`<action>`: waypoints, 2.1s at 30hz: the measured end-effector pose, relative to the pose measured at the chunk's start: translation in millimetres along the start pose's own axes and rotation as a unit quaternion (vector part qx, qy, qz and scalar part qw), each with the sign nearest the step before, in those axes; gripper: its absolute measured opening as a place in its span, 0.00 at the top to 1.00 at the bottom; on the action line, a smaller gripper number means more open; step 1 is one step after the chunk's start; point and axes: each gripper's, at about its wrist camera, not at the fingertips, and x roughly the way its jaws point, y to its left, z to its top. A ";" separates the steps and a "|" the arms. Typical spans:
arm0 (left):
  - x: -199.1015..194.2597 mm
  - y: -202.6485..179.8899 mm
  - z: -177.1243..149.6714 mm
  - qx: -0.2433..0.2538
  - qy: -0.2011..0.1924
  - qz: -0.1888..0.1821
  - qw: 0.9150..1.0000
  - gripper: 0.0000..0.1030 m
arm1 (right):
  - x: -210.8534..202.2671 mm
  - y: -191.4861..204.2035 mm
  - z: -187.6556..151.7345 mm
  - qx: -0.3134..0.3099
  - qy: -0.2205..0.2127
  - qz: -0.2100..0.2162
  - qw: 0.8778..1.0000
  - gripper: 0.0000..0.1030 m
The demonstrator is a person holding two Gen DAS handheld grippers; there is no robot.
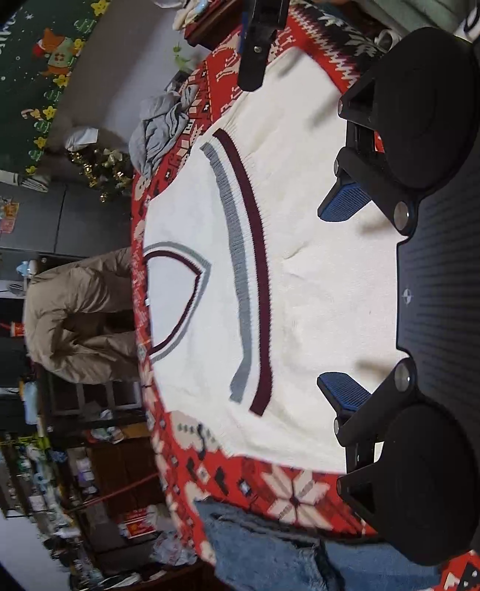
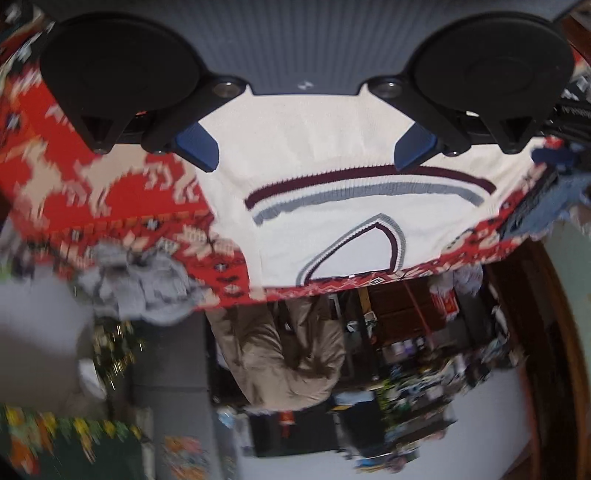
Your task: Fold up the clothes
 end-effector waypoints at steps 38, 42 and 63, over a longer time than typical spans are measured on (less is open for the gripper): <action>7.4 74.5 3.1 -0.041 0.009 0.055 0.998 0.84 | 39.6 -22.9 -2.5 -0.064 0.052 -0.076 0.994 0.85; 0.9 86.4 -21.6 -0.056 0.027 0.075 0.995 0.84 | 16.3 -25.0 -23.1 -0.073 0.055 -0.099 0.991 0.84; -32.2 106.5 -46.4 -0.055 0.050 0.093 0.993 0.55 | -18.8 -55.6 -37.9 -0.038 0.063 -0.111 0.991 0.68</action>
